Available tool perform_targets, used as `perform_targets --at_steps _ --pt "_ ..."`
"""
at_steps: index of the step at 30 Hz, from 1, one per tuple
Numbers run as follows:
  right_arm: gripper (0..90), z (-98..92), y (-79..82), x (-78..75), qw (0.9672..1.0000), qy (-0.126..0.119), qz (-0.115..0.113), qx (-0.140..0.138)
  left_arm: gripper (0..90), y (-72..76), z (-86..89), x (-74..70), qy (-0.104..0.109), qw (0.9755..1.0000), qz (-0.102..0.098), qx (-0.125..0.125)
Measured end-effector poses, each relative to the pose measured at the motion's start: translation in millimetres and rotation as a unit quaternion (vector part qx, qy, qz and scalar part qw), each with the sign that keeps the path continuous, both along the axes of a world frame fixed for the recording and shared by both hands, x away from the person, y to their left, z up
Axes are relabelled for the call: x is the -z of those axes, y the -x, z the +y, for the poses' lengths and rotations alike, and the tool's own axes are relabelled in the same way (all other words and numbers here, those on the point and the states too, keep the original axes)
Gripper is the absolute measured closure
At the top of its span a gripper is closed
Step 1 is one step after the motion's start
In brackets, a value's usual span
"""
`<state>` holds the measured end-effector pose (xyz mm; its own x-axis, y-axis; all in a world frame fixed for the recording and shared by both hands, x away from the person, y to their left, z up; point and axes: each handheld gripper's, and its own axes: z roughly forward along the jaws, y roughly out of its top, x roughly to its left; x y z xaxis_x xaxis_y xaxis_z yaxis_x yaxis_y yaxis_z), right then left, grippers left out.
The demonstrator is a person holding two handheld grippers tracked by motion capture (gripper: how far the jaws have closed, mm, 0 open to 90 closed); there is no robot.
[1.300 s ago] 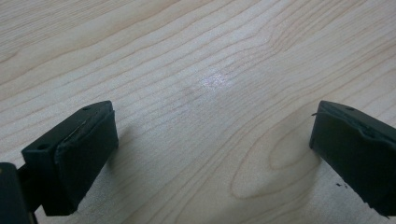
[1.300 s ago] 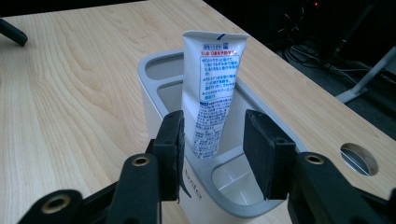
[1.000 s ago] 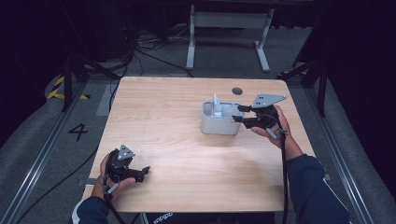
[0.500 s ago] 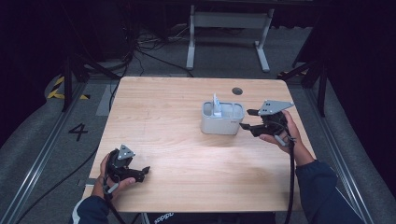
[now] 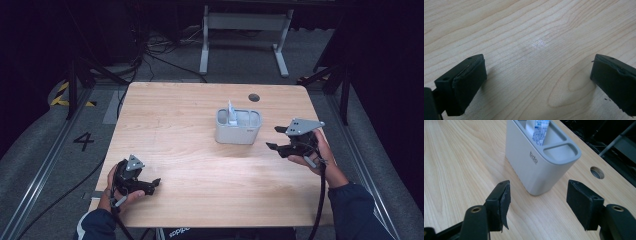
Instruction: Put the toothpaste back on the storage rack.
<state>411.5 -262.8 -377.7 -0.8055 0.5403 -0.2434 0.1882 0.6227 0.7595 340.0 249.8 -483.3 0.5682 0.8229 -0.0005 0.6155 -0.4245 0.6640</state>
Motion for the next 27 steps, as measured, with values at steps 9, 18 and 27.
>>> perform_targets --at_steps 9,18,27 --pt "33.2 -20.6 14.7 13.3 0.9996 0.019 -0.004 0.022 0.7 0.0 -0.4 -0.2 0.002 1.0000 0.003 0.000" --pt "27.3 -49.4 30.1 39.9 0.9981 0.046 0.013 0.038 0.7 -0.1 -0.4 -0.2 0.002 1.0000 0.004 0.000" --pt "24.2 -79.1 44.9 75.9 0.9972 0.036 0.052 0.040 0.3 -1.5 -0.6 0.0 0.002 1.0000 0.002 0.002"
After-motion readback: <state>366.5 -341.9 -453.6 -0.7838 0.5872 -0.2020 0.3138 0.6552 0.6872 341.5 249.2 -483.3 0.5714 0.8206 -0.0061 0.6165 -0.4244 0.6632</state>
